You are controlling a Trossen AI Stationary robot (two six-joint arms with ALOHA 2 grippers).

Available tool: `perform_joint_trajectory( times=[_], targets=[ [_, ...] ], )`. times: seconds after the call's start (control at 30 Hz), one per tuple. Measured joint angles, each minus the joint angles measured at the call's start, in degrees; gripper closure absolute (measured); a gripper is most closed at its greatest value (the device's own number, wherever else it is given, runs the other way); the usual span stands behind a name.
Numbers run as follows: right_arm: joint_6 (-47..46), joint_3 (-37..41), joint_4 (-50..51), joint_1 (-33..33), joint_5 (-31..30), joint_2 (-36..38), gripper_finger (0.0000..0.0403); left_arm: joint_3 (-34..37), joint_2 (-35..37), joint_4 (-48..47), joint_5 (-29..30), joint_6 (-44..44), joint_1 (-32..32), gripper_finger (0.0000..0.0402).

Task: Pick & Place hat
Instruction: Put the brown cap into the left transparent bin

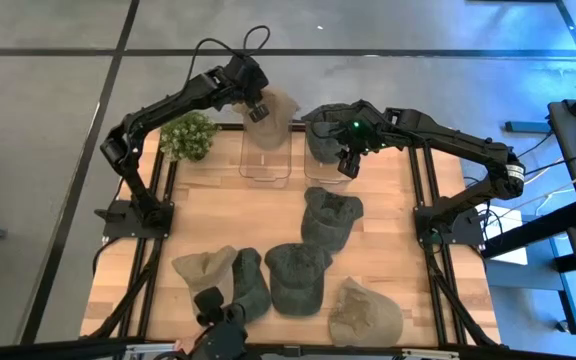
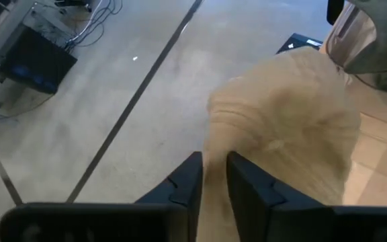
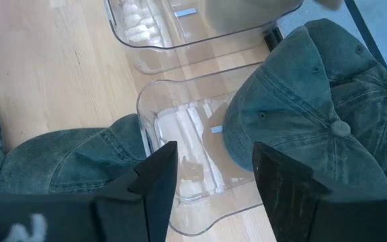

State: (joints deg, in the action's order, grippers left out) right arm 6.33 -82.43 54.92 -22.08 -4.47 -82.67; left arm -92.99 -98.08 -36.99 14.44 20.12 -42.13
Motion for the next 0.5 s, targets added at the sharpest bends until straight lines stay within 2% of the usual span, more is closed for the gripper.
perform_joint_trajectory(
  times=[0.17,0.37,0.5],
  targets=[
    [0.0,0.0,0.0,0.0,0.0,0.0,0.021,0.0,0.0,0.0,1.4,0.4,0.0,0.0308],
    [0.0,0.0,0.0,0.0,0.0,0.0,0.021,0.0,0.2,1.1,9.3,3.6,0.1,0.0302],
    [0.0,0.0,0.0,0.0,0.0,0.0,0.021,0.0,2.0,1.8,8.7,2.5,1.0,0.0302]
  ],
)
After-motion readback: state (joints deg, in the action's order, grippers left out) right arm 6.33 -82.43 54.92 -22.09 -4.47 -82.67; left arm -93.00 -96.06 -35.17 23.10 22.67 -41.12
